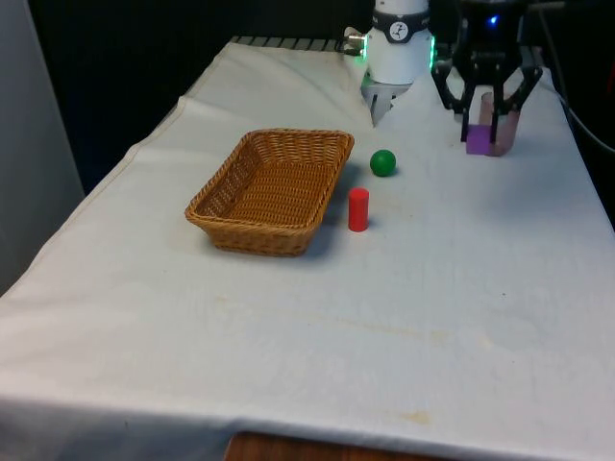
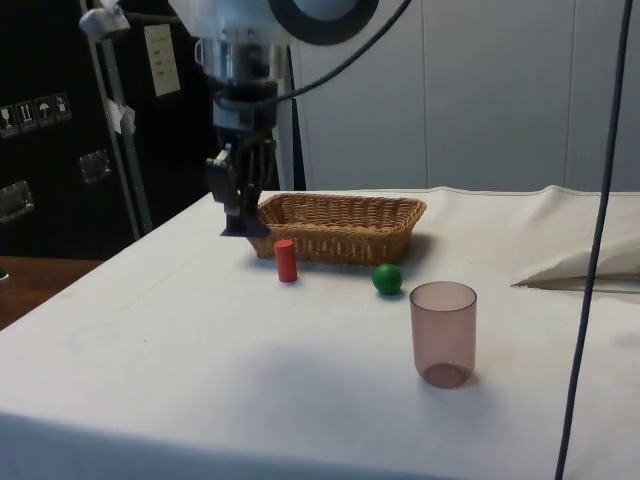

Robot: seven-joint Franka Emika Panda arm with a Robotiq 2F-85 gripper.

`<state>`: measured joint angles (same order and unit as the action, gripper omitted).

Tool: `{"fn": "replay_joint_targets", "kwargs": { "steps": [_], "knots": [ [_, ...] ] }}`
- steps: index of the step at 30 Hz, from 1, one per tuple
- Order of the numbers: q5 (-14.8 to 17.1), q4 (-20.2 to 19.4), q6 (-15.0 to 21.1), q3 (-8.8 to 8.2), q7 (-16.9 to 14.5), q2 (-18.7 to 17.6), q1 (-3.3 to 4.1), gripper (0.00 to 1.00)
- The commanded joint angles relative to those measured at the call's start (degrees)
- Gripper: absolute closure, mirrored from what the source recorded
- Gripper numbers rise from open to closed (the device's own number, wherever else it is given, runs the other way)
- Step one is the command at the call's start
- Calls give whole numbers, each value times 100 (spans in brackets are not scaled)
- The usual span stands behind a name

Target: Pick up the triangular block and place it into the basket.

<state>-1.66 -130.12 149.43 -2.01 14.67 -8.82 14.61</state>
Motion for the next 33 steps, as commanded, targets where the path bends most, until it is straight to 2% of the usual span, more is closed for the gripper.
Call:
{"fn": "replay_joint_targets", "kwargs": {
  "steps": [1,3,6,9,21,26,27,28,33],
  "knots": [
    [-57,-23,-80,-17,34,97,11,67],
    [0,0,-92,0,-6,92,0,67],
    [-63,-34,-252,-34,-6,286,-11,67],
    [-46,-109,-235,-63,-57,367,-17,67],
    [-6,-126,-264,-86,-115,378,-23,67],
    [17,-155,-264,-172,-246,401,-57,67],
    [-6,-120,-275,-166,-183,372,-34,67],
    [23,-160,-264,-195,-275,407,-63,67],
    [52,-195,-264,-384,-493,430,-92,67]
  ]
}}
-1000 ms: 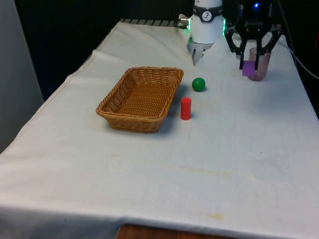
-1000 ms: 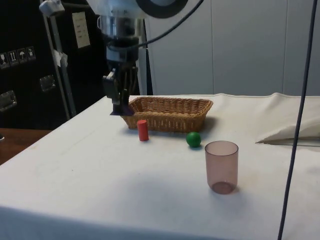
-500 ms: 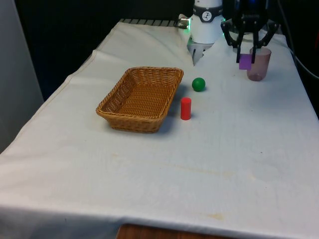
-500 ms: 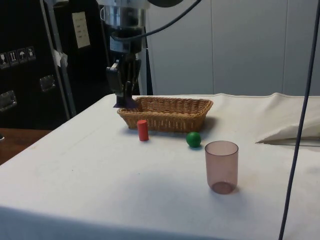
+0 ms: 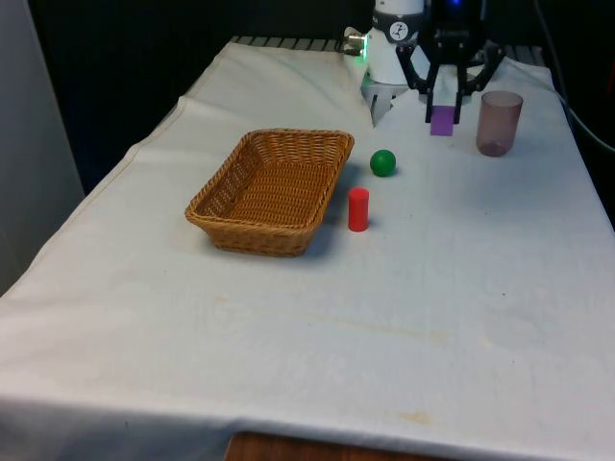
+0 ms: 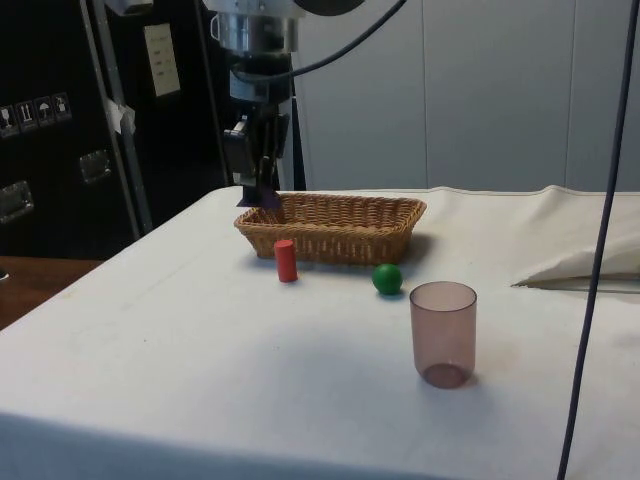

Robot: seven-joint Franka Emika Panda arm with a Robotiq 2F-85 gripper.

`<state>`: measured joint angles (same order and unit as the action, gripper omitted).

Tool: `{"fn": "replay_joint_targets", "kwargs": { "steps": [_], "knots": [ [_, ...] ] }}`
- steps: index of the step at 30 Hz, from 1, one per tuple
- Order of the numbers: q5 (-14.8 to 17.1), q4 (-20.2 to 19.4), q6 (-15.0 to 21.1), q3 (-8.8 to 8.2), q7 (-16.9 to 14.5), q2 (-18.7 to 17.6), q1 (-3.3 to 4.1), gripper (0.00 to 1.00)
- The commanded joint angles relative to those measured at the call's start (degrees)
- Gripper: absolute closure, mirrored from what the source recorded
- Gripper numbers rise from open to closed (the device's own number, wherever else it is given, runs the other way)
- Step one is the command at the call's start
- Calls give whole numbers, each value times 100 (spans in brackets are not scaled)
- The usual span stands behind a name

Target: Pick up the triangular block and place it into the basket.

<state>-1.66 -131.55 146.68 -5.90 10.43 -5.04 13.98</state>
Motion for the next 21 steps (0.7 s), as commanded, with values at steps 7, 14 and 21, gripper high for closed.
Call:
{"fn": "replay_joint_targets", "kwargs": {
  "steps": [7,14,21],
  "knots": [
    [74,-86,17,-223,-327,63,-52,67],
    [103,-115,29,-470,-596,57,-74,67],
    [120,-132,34,-716,-848,40,-86,67]
  ]
}}
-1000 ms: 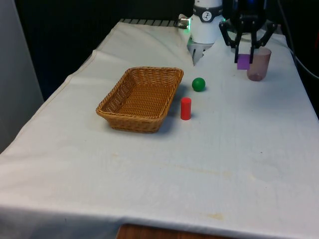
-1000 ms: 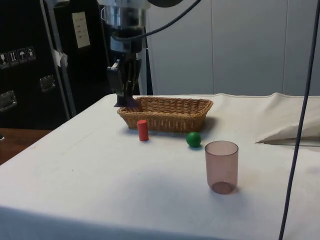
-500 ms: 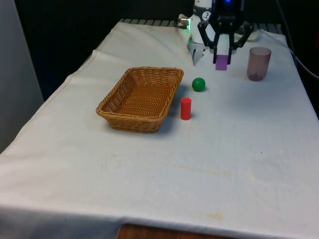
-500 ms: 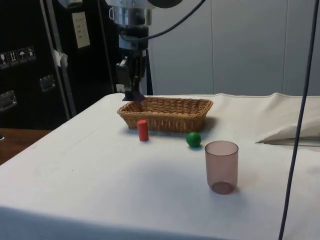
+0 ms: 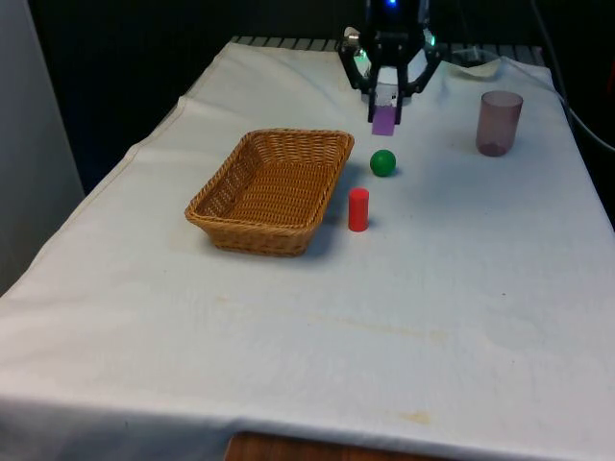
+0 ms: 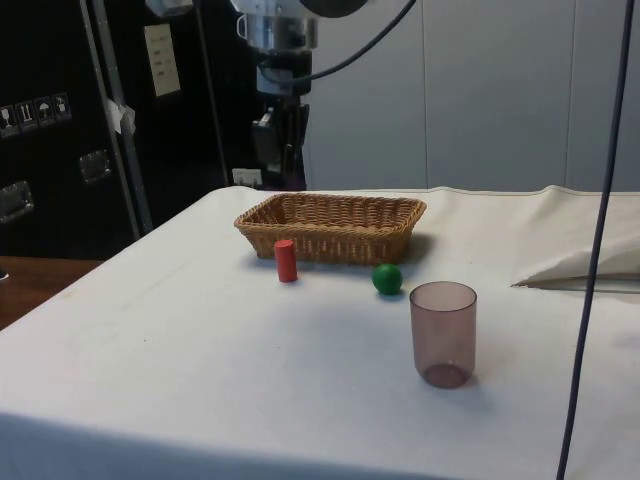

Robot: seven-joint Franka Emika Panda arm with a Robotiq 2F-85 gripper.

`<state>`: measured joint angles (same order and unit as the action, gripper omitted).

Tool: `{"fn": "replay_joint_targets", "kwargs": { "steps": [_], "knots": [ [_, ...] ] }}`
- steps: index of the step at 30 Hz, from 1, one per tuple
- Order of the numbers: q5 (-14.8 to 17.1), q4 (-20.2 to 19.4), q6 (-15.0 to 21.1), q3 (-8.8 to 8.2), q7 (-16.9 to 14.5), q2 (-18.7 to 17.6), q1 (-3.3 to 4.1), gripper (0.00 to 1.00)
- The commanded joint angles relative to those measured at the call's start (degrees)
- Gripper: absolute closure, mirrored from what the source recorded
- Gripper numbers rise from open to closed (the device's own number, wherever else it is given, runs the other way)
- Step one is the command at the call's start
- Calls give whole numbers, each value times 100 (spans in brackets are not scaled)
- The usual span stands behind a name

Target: Pick up the triangular block and place it into the basket.

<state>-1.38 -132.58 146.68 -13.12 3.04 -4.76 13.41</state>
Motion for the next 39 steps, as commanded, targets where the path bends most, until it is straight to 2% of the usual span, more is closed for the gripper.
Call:
{"fn": "replay_joint_targets", "kwargs": {
  "steps": [1,4,5,6,11,12,13,19,20,21,22,27,29,30,31,35,37,38,39],
  "knots": [
    [97,-29,34,-40,-149,6,-34,67],
    [103,-34,34,-189,-304,-6,-40,67],
    [6,-11,0,-195,-195,-6,-6,67],
    [103,-34,34,-223,-338,-6,-40,67],
    [109,-29,29,-441,-550,-34,-52,67],
    [11,-11,0,-458,-447,-40,-23,67],
    [109,-23,29,-481,-584,-40,-57,67],
    [103,-11,29,-716,-819,-74,-80,67],
    [103,-11,29,-756,-854,-80,-80,67],
    [11,-11,0,-779,-762,-74,-46,67],
    [103,-6,29,-791,-888,-86,-80,67],
    [109,29,23,-991,-1083,-138,-103,67],
    [109,40,23,-1054,-1140,-160,-103,67],
    [11,40,6,-1054,-1026,-155,-69,67],
    [109,57,23,-1123,-1215,-183,-115,67],
    [109,86,23,-1249,-1341,-229,-126,67],
    [103,103,23,-1301,-1369,-246,-115,67],
    [11,92,17,-1324,-1289,-241,-92,67],
    [92,103,23,-1318,-1358,-252,-97,67]
  ]
}}
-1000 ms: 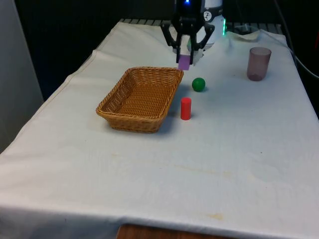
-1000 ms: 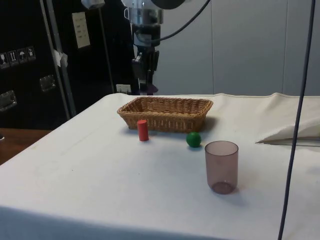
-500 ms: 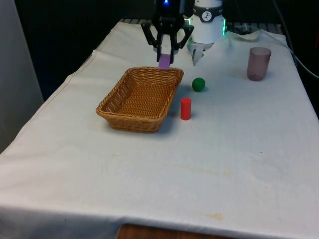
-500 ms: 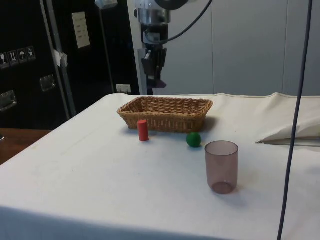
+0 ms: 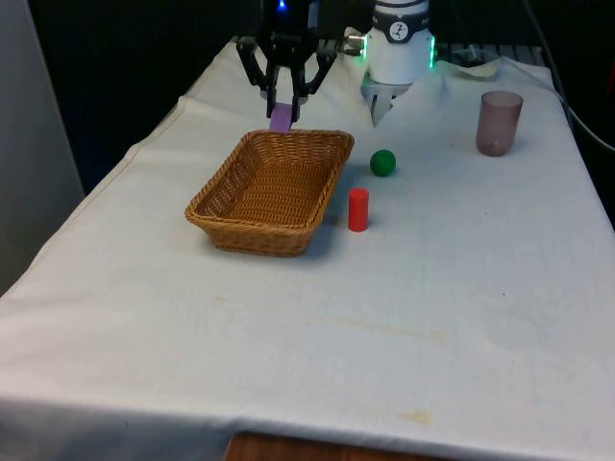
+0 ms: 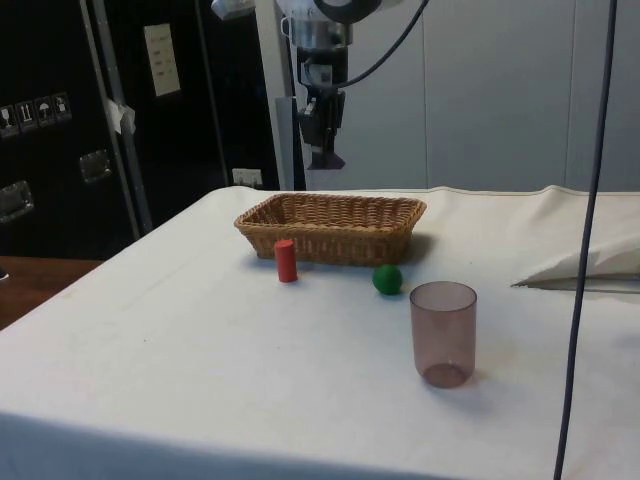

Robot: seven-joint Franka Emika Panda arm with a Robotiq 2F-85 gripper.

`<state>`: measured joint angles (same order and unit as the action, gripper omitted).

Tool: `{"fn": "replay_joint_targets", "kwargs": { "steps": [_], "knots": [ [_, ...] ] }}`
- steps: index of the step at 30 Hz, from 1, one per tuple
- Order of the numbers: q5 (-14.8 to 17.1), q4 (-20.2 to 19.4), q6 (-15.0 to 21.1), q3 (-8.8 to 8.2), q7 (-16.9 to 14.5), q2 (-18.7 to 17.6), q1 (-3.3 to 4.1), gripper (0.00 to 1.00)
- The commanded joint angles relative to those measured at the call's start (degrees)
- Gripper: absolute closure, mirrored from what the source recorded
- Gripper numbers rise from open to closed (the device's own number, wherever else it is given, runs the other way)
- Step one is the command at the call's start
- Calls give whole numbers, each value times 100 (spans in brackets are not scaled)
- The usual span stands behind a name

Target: Pick up the triangular block and place it into the basket.

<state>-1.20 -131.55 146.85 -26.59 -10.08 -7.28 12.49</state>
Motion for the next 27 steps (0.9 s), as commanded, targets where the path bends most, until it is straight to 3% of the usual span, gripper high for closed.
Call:
{"fn": "replay_joint_targets", "kwargs": {
  "steps": [1,15,24,25,27],
  "knots": [
    [57,0,0,29,-17,0,11,67],
    [0,6,-6,6,11,-11,11,67],
    [97,-103,390,40,-6,-264,-6,67],
    [6,-74,258,6,34,-218,11,67],
    [132,-132,516,46,-17,-344,-6,67]
  ]
}}
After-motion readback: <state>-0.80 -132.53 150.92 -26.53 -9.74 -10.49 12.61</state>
